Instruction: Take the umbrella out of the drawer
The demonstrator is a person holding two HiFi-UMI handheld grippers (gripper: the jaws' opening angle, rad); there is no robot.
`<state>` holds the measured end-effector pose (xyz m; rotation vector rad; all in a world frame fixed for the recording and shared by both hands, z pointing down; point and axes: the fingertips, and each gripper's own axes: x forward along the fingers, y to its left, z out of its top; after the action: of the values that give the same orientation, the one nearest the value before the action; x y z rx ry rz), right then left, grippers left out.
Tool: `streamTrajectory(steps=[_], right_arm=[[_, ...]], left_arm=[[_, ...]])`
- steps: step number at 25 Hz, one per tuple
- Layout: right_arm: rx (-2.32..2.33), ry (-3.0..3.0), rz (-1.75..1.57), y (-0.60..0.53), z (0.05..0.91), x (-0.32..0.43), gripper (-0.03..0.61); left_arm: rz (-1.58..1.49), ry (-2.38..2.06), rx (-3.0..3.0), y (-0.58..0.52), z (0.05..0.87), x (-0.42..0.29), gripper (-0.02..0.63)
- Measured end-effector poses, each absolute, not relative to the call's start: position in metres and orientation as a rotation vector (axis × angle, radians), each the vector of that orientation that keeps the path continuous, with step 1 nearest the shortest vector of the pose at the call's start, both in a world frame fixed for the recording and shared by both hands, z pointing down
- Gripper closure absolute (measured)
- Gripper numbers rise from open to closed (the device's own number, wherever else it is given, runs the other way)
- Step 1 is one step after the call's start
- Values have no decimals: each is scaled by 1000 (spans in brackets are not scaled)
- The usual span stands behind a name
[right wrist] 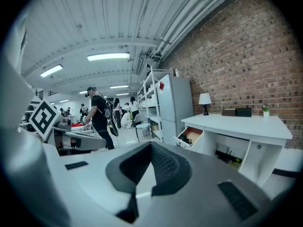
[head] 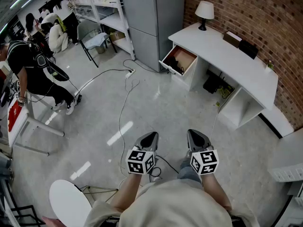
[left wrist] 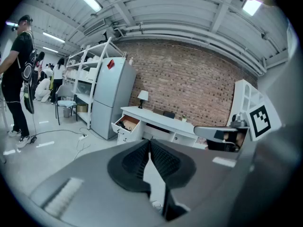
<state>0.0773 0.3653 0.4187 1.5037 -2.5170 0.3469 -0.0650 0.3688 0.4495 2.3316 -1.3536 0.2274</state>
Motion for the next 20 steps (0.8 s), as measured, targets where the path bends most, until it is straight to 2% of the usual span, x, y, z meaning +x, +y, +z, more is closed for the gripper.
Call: streamTrajectory(steps=[20], right_arm=[[1512, -2560, 249, 438, 397, 20, 578]], left_arm=[[215, -1354, 2410, 436, 435, -109, 601]])
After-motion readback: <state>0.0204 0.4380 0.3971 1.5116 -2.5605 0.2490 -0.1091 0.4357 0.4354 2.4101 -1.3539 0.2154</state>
